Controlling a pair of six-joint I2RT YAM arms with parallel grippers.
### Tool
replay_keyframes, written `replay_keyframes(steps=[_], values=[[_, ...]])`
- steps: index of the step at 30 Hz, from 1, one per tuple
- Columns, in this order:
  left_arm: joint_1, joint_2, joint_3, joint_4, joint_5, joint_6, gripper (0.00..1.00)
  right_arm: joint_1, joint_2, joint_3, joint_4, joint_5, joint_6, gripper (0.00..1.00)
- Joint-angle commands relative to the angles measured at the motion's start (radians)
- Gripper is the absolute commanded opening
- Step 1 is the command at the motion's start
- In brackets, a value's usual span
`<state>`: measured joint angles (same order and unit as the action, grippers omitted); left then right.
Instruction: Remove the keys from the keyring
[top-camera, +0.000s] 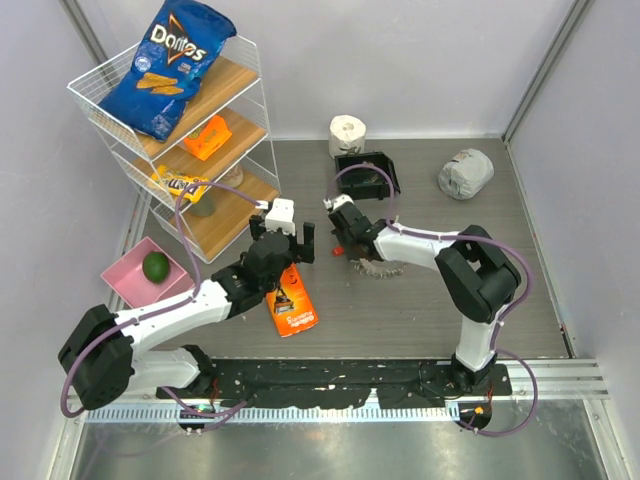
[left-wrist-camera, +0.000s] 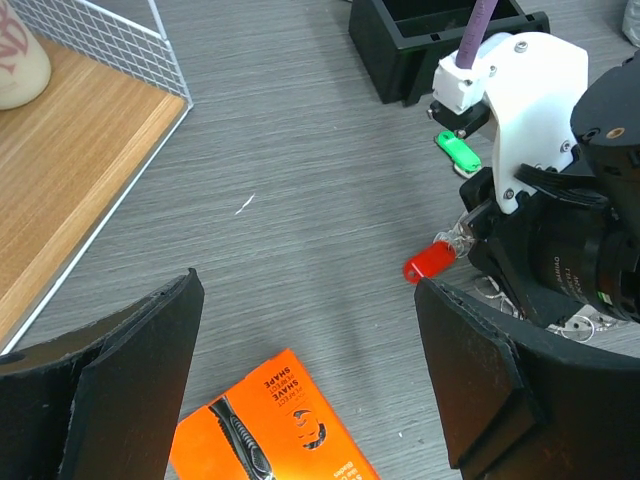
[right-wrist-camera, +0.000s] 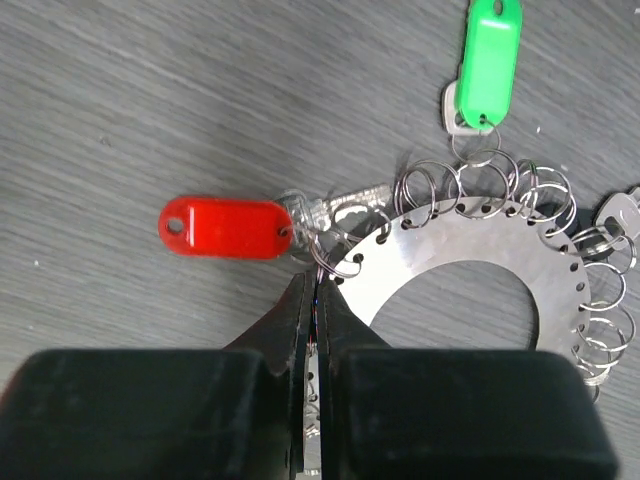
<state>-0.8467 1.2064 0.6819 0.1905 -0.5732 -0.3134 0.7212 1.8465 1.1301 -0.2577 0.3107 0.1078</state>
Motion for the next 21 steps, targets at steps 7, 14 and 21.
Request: replay_keyframes(steps=[7, 14, 21], values=[[0.034, -0.004, 0.013, 0.056, 0.088, -0.036, 0.93, 0.012, -0.299, 0.077, -0.167, -0.09, -0.023, 0.05], [0.049, 0.01, 0.011, 0.069, 0.159, -0.007, 0.94, 0.014, -0.415, -0.068, 0.024, -0.111, -0.103, 0.05], [0.058, 0.031, -0.016, 0.133, 0.315, 0.062, 1.0, 0.014, -0.642, -0.387, 0.441, -0.206, -0.103, 0.05]])
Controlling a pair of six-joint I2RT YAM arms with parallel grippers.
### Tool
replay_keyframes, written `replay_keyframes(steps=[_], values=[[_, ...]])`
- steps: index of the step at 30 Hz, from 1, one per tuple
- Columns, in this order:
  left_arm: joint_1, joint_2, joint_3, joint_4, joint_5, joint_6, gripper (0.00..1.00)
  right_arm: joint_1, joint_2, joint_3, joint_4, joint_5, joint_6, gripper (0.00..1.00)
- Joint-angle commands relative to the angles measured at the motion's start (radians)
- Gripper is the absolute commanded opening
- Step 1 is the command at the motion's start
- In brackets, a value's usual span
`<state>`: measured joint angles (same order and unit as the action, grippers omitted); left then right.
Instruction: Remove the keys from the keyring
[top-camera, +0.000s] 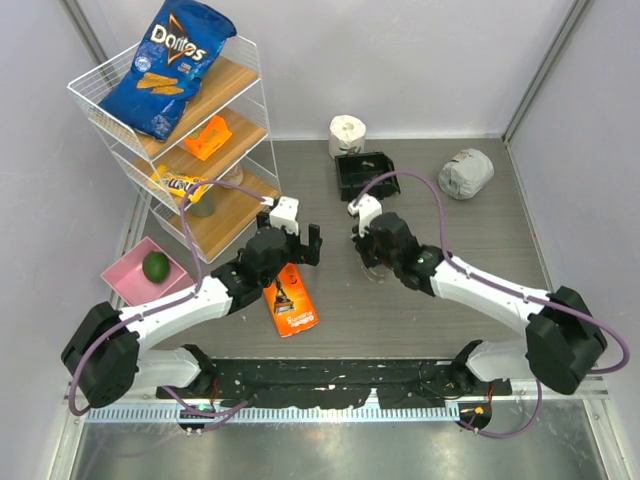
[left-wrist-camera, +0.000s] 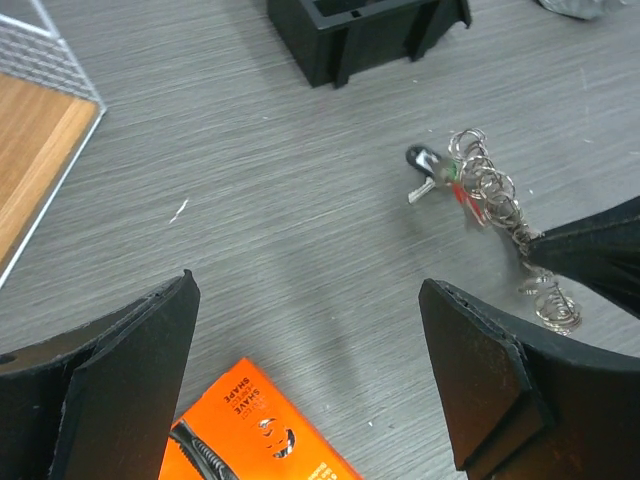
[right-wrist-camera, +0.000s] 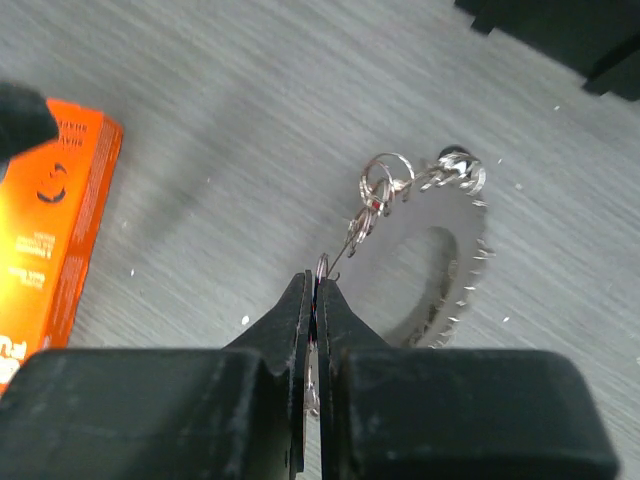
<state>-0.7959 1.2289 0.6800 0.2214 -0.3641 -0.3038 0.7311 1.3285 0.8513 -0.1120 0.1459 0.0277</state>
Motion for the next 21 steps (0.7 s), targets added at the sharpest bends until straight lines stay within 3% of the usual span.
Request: replay_keyframes(steps=[1, 5, 13, 19, 21], values=[[0.007, 0.011, -0.02, 0.113, 0.123, 0.067, 0.99, 0.004, -0.141, -0.17, 0.361, -0.037, -0.022, 0.05], [0.007, 0.017, -0.036, 0.157, 0.214, 0.101, 0.99, 0.004, -0.219, -0.317, 0.552, -0.034, -0.014, 0.05], [0.007, 0.06, -0.06, 0.315, 0.557, 0.135, 1.0, 0.004, -0.347, -0.411, 0.656, -0.112, -0.002, 0.05], [0.007, 0.041, -0.129, 0.455, 0.654, 0.175, 0.98, 0.004, -0.416, -0.442, 0.684, -0.176, 0.024, 0.05], [0.007, 0.035, -0.161, 0.522, 0.7, 0.198, 0.94, 0.004, -0.433, -0.445, 0.684, -0.198, 0.037, 0.05]])
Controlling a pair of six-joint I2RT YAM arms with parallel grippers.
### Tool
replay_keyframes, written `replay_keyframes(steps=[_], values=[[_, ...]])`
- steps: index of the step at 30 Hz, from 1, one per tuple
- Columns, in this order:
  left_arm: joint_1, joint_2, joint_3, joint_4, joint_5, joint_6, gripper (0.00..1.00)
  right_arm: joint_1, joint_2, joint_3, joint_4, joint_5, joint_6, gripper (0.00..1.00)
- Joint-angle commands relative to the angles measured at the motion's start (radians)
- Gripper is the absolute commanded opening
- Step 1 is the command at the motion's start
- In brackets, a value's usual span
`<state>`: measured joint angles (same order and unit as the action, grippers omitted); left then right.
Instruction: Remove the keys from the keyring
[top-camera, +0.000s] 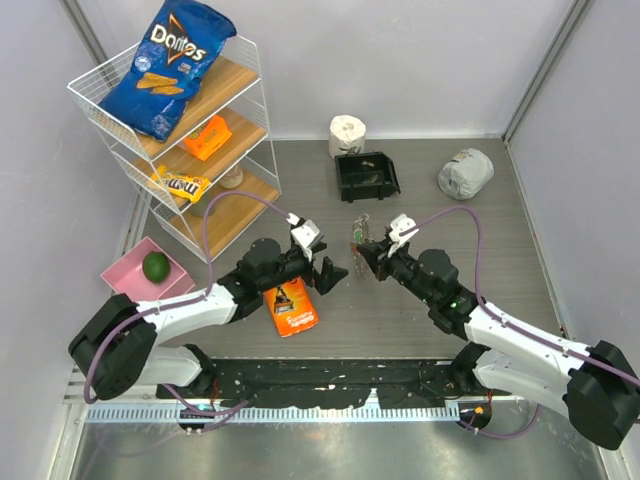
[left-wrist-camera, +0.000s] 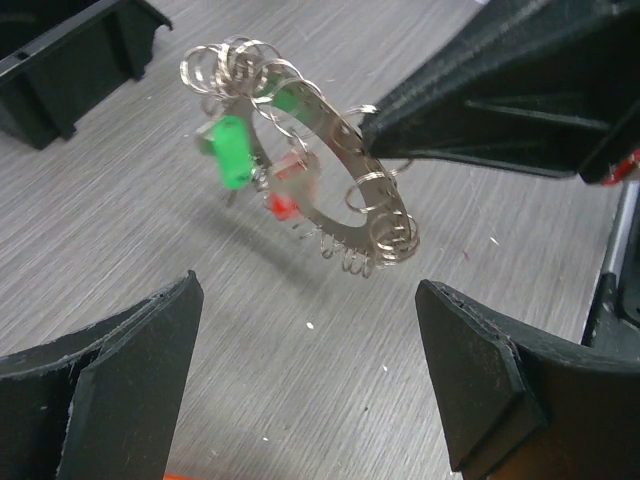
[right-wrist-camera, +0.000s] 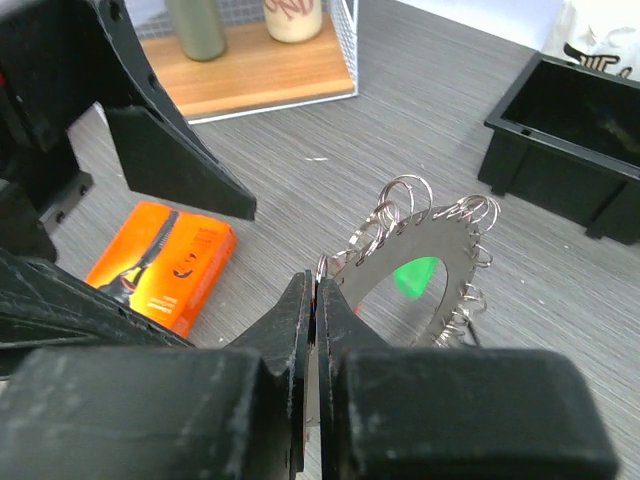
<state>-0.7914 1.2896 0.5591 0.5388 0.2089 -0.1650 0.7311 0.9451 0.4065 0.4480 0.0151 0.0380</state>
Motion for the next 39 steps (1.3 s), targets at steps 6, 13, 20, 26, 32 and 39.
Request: replay_keyframes(steps=[6, 13, 20, 26, 32, 39], values=[[0.003, 0.005, -0.093, 0.381, 0.219, 0.09, 0.86, 0.004, -0.091, -0.003, 0.124, -0.125, 0.048, 0.05], [0.003, 0.143, -0.162, 0.725, 0.256, 0.117, 0.81, 0.004, -0.149, -0.014, 0.123, -0.205, 0.056, 0.05], [0.003, 0.192, -0.188, 0.816, 0.224, 0.153, 0.8, 0.004, -0.157, -0.021, 0.143, -0.268, 0.071, 0.05], [0.003, 0.172, -0.185, 0.773, 0.176, 0.16, 0.8, 0.004, -0.135, -0.012, 0.15, -0.32, 0.079, 0.05], [0.003, 0.152, -0.183, 0.725, 0.146, 0.194, 0.68, 0.004, -0.128, -0.015, 0.166, -0.353, 0.082, 0.05], [0.003, 0.139, -0.186, 0.704, 0.106, 0.209, 0.59, 0.004, -0.117, -0.012, 0.175, -0.388, 0.085, 0.05]])
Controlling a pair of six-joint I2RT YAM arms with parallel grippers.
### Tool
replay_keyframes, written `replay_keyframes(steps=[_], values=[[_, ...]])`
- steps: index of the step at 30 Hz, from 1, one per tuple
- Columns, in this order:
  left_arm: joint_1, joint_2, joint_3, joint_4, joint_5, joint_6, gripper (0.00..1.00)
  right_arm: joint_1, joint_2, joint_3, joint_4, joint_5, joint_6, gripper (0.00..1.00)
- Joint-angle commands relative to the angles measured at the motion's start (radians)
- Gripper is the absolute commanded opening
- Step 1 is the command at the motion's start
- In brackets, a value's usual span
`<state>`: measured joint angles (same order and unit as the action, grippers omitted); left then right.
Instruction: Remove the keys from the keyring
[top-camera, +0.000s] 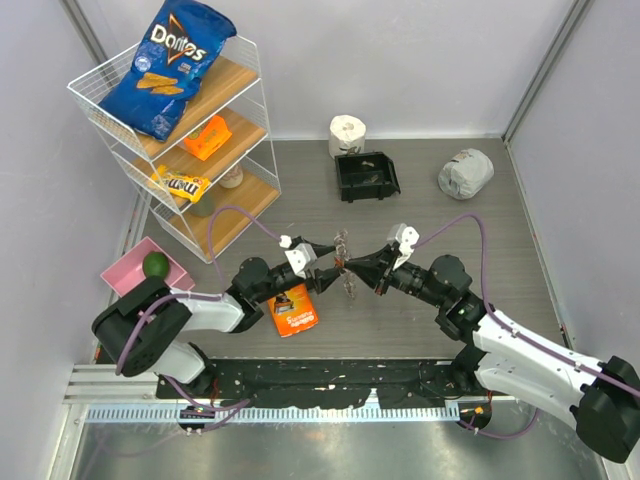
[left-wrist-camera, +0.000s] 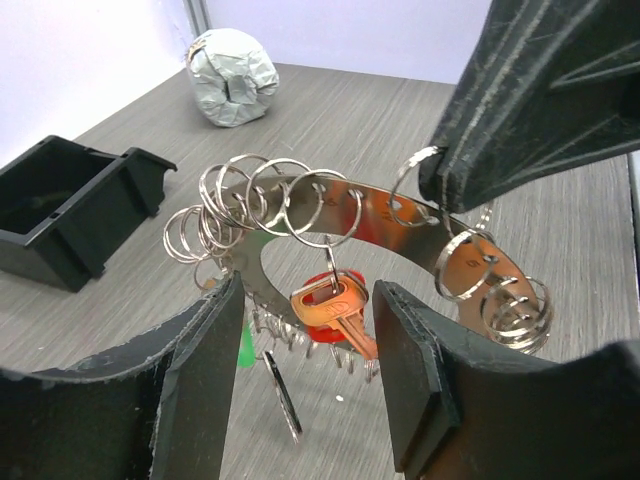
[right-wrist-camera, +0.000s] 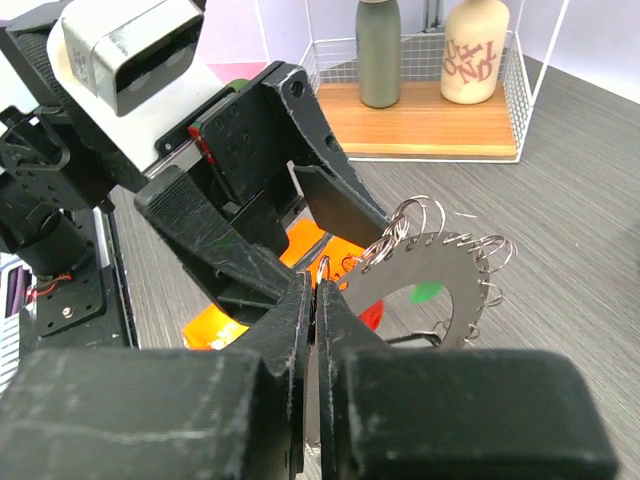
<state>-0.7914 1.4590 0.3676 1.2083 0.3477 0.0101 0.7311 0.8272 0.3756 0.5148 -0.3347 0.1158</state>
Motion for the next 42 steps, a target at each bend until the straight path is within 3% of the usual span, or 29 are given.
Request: replay_keyframes(steps=[1, 3, 9, 11, 17, 20, 23, 25, 30, 33, 42], values=[[0.003, -0.029, 0.007, 0.034, -0.029, 0.036, 0.58, 0.004, 0.004, 0.02, 0.11, -0.04, 0.007, 0.05], [0.003, -0.029, 0.007, 0.034, -0.018, 0.034, 0.51, 0.004, 0.009, 0.023, 0.108, -0.052, 0.012, 0.05], [0.003, -0.04, 0.017, -0.004, 0.004, 0.05, 0.09, 0.004, 0.003, 0.023, 0.099, -0.041, 0.007, 0.05], [0.003, -0.049, 0.027, -0.035, 0.004, 0.057, 0.0, 0.004, -0.003, 0.023, 0.094, -0.029, 0.002, 0.05], [0.003, -0.103, 0.019, -0.105, -0.073, 0.082, 0.0, 0.004, -0.025, 0.006, 0.079, 0.063, -0.011, 0.08], [0.003, -0.14, 0.021, -0.16, -0.105, 0.116, 0.0, 0.004, -0.011, 0.013, 0.071, 0.086, -0.016, 0.2], [0.0, -0.167, 0.039, -0.258, -0.118, 0.152, 0.0, 0.004, 0.016, 0.031, 0.044, 0.12, -0.018, 0.47], [-0.006, -0.184, 0.05, -0.318, -0.13, 0.197, 0.0, 0.004, 0.026, 0.043, 0.019, 0.149, -0.018, 0.54], [-0.043, -0.226, 0.068, -0.415, -0.148, 0.31, 0.0, 0.004, 0.032, 0.046, 0.011, 0.184, -0.007, 0.57], [-0.083, -0.241, 0.073, -0.449, -0.157, 0.385, 0.0, 0.002, 0.044, 0.051, 0.005, 0.201, -0.007, 0.53], [-0.1, -0.308, 0.047, -0.449, -0.102, 0.416, 0.0, -0.015, 0.105, 0.091, -0.028, 0.149, 0.018, 0.48]])
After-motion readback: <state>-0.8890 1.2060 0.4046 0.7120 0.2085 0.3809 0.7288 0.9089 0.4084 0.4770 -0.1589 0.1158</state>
